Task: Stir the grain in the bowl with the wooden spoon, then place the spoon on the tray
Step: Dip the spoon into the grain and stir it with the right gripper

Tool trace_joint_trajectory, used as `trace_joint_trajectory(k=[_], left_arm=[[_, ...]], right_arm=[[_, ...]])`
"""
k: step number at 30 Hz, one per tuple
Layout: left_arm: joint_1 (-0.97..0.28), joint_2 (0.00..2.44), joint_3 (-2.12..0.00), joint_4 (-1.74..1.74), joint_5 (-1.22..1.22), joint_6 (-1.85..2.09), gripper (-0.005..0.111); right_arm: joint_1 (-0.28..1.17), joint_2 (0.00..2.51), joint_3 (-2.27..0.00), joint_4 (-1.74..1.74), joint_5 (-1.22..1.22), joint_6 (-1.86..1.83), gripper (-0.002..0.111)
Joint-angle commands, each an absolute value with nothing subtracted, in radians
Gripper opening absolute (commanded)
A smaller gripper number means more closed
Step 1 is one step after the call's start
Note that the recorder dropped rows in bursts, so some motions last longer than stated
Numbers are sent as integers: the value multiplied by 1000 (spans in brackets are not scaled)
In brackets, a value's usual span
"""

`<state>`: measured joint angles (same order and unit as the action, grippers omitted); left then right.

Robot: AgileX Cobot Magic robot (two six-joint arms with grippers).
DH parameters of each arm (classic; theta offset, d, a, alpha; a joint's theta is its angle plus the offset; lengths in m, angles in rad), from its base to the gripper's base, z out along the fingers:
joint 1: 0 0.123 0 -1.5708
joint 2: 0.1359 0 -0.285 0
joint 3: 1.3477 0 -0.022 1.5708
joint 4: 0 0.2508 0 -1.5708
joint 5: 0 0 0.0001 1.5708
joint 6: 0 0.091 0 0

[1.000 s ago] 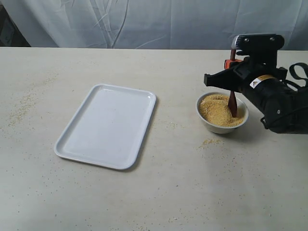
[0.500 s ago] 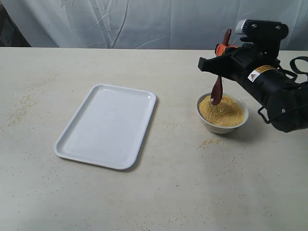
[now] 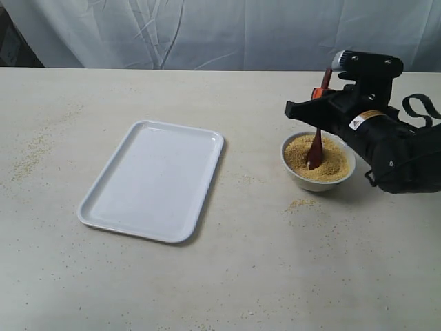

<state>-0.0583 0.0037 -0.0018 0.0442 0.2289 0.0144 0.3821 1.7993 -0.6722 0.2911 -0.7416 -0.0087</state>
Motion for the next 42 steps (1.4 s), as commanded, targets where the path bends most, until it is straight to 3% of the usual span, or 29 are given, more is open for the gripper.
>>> trace_joint_trajectory(k=[1,13,21,33,42], left_arm=[[-62,0,0,47,217,11,0],[-62,0,0,47,217,11,0],[-62,0,0,45,217,11,0],[-62,0,0,45,217,11,0],[-62,0,0,45,217,11,0]], right_arm=[[380,1713,-675,375,-776,-95,-1],[380,1778,-675,412,-745,-214,-1],[409,1765,-675,220,-751,-79,-1],[407,1748,-675,449,-735,-383,-1],[409,1788,-675,233,-726,-93,-1]])
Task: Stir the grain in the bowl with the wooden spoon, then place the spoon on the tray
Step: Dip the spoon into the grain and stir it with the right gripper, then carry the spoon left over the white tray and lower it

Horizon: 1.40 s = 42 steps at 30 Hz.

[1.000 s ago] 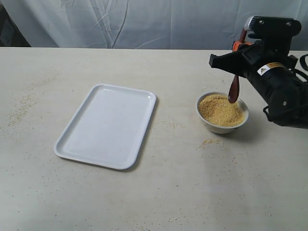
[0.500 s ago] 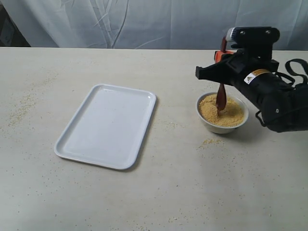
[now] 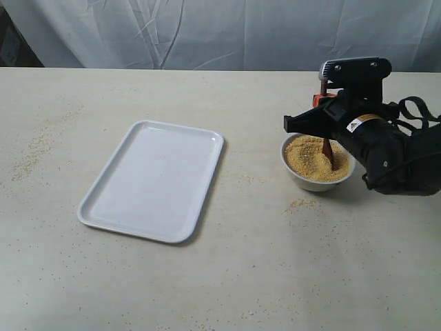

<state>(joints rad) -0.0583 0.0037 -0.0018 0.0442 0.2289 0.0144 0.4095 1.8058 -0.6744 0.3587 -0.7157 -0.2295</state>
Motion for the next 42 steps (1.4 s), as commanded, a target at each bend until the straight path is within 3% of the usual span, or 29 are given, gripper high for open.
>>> trace_joint_trajectory(k=[1,12,14,16,20,24,28,30,33,38,40,42], left_arm=[[-62,0,0,45,217,11,0],[-62,0,0,45,217,11,0],[-62,0,0,45,217,11,0],[-62,0,0,45,217,11,0],[-62,0,0,45,217,11,0],[-62,0,0,45,217,11,0],[-62,0,0,45,217,11,0],[-62,0,0,45,217,11,0],[-62,0,0,45,217,11,0],[-62,0,0,45,217,11,0],[-62,0,0,45,217,11,0],[-62,0,0,45,217,11,0]], right_arm=[[409,1780,-675,206,-741,-78,-1],[409,1684,-677,248,-758,-255,-1],[409,1621,-735,179,-683,-38,-1],[409,1624,-869,0,-460,145,-1],[422,1741,-1164,-512,-134,890,-1],[460,1841,-1279,-912,-272,1373,-1],[467,1987,-1423,-1496,-643,2016,-1],[467,2111,-1569,-1712,-946,2117,-1],[474,2266,-1695,-1580,-1154,2117,-1],[502,2427,-1722,-1536,-1011,2117,-1],[513,2447,-1722,-1550,-956,2117,6],[521,2450,-1722,-1560,-907,2117,33]])
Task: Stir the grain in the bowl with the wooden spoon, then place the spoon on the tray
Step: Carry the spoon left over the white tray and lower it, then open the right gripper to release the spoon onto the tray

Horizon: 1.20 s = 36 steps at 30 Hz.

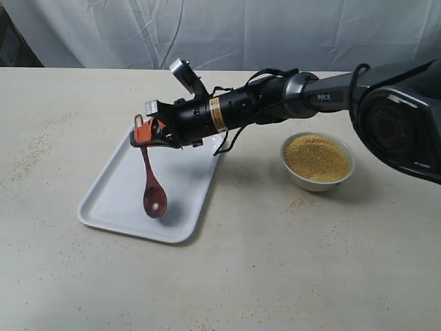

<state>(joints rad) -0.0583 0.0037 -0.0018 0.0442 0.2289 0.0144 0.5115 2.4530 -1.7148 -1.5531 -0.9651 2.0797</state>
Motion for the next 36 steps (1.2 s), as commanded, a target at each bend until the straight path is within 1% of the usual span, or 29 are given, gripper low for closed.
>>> trace_joint_trajectory(k=[1,2,3,8,14,17,23,28,30,32,34,36], left_arm=[[-62,0,0,45,217,11,0],[-62,0,0,45,217,11,0],[-62,0,0,45,217,11,0],[-62,0,0,45,217,11,0],[-62,0,0,45,217,11,0],[-62,0,0,45,217,11,0],[-62,0,0,45,217,11,0],[-62,0,0,45,217,11,0],[-62,0,0,45,217,11,0],[-62,0,0,45,217,11,0],[-62,0,0,45,217,11,0],[-62,0,0,45,217,11,0]], right_arm=[[523,2450,-1722,-1564,-883,2117,54],[523,2450,-1722,-1575,-870,2117,63],[523,2450,-1722,-1618,-851,2117,68],[523,2418,-1722,-1736,-746,2117,68],[523,2352,-1722,-1744,-609,2105,68],[523,2347,-1722,-1744,-601,2092,68],[534,2379,-1721,-1744,-681,2087,68],[520,2358,-1721,-1744,-630,2087,68],[507,2331,-1721,-1744,-612,2087,65],[486,2295,-1721,-1744,-614,2087,59],[466,2254,-1721,-1744,-651,2087,47],[448,2221,-1721,-1744,-742,2086,29]])
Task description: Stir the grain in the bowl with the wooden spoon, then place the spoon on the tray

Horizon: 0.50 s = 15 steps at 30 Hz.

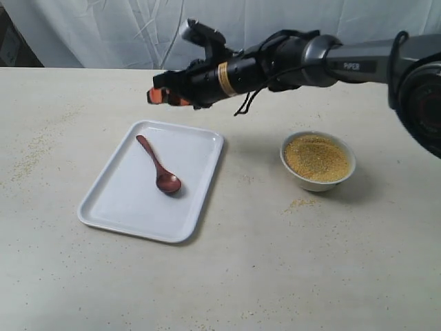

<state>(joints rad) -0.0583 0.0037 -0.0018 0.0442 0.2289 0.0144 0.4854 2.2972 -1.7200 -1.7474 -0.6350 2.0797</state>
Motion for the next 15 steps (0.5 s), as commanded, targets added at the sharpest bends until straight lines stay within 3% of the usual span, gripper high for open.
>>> trace_joint_trajectory(k=[1,3,8,15], left_arm=[[-62,0,0,45,217,11,0],[-62,0,0,45,217,11,0],[-62,0,0,45,217,11,0],[-62,0,0,45,217,11,0]], right_arm=[[438,2205,-1721,-1744,-804,2084,19],[430,2186,-1721,-1744,-927,2055,-1],[427,2165,-1721,-1744,-1165,1788,-1],[427,2054,-1715,-1744,-675,1802,-1]])
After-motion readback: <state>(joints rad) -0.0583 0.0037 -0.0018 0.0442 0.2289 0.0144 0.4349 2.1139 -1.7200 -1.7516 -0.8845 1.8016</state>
